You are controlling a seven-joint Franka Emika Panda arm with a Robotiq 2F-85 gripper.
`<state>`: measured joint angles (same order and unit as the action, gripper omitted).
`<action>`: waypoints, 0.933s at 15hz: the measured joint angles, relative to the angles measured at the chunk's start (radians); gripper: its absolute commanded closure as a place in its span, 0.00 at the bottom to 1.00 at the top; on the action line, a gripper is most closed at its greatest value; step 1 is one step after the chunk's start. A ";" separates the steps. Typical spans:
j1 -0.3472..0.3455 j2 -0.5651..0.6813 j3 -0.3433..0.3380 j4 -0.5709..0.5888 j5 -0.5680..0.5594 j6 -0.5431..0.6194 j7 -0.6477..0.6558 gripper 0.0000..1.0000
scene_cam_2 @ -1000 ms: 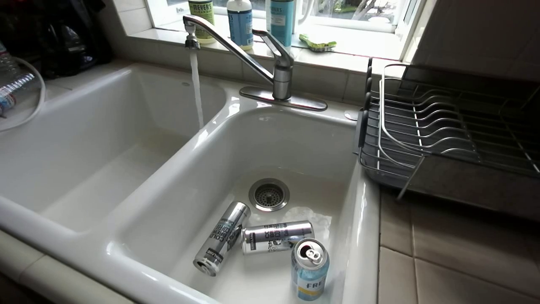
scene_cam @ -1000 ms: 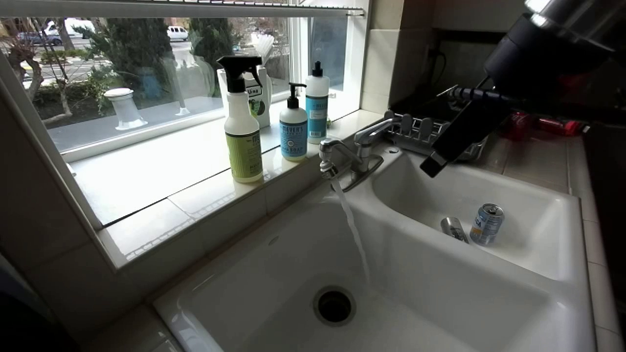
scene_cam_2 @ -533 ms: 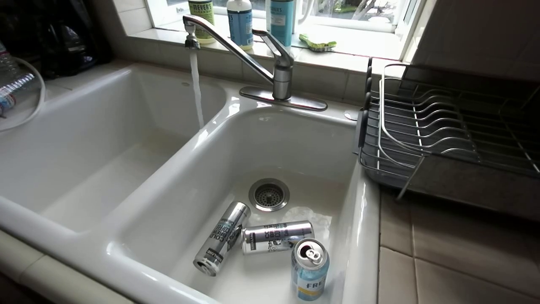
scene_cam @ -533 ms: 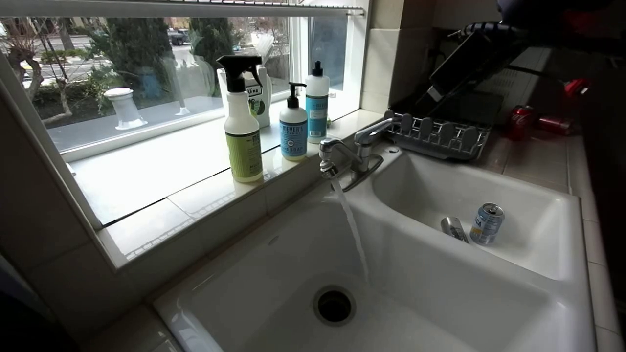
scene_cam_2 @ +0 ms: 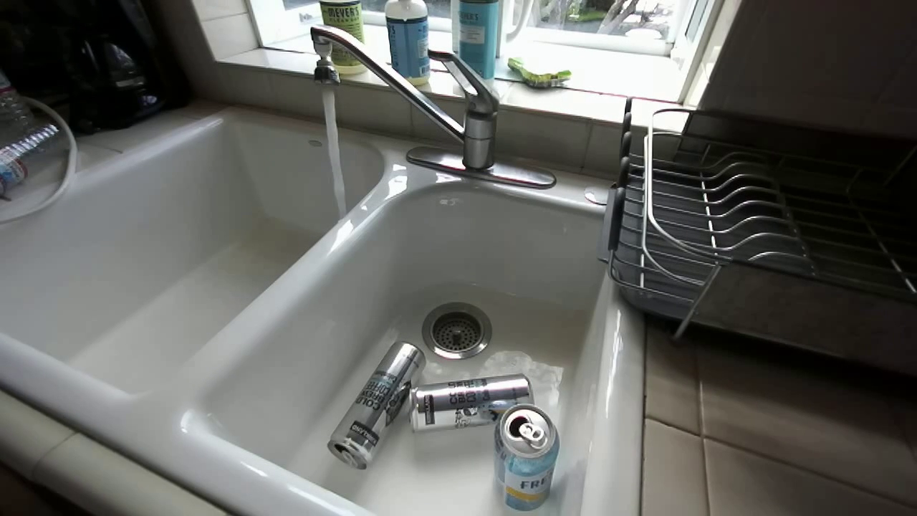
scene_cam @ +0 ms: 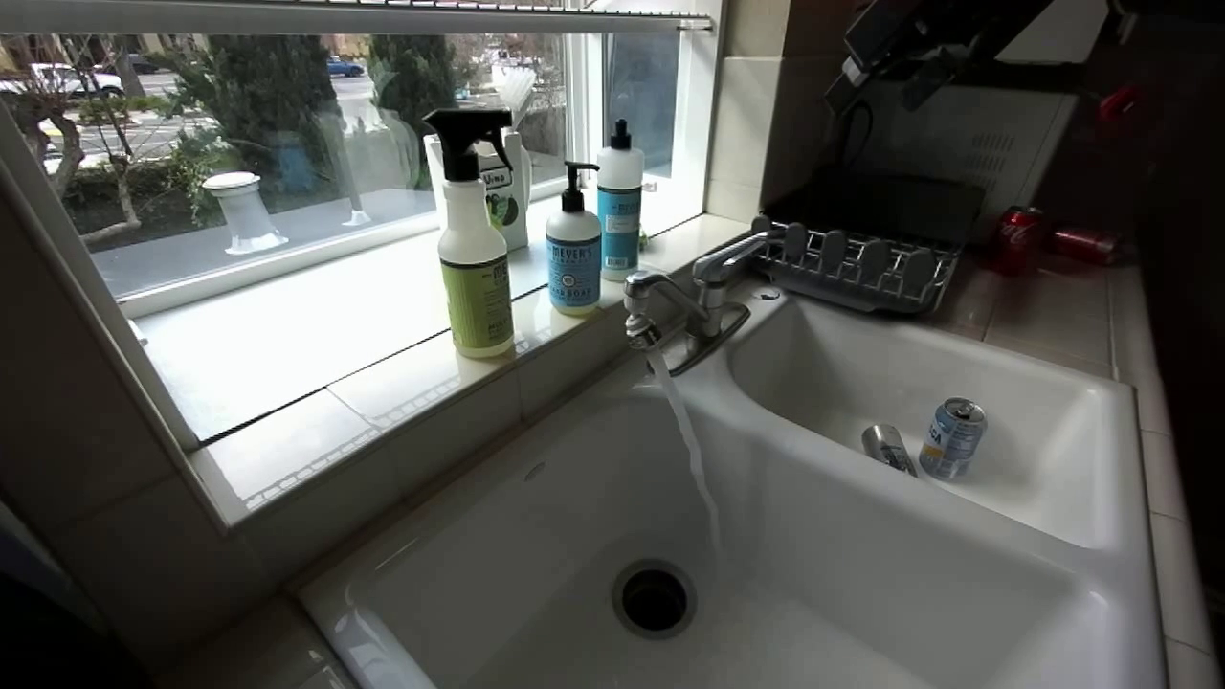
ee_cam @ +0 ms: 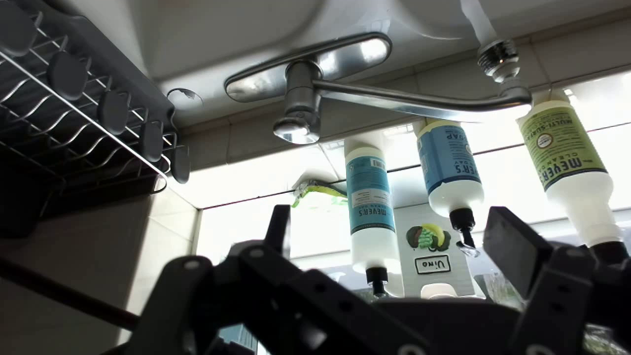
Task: Move the faucet handle downwards to close the water
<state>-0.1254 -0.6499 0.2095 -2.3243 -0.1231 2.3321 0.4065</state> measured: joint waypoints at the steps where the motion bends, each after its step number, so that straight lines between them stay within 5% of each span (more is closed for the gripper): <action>1: -0.002 0.016 -0.007 0.012 0.000 0.000 -0.003 0.00; 8: -0.013 0.049 -0.017 0.032 0.000 0.008 0.008 0.00; 14: -0.032 0.170 -0.077 0.047 0.000 0.145 -0.002 0.00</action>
<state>-0.1575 -0.4798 0.1328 -2.2775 -0.1226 2.4775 0.4044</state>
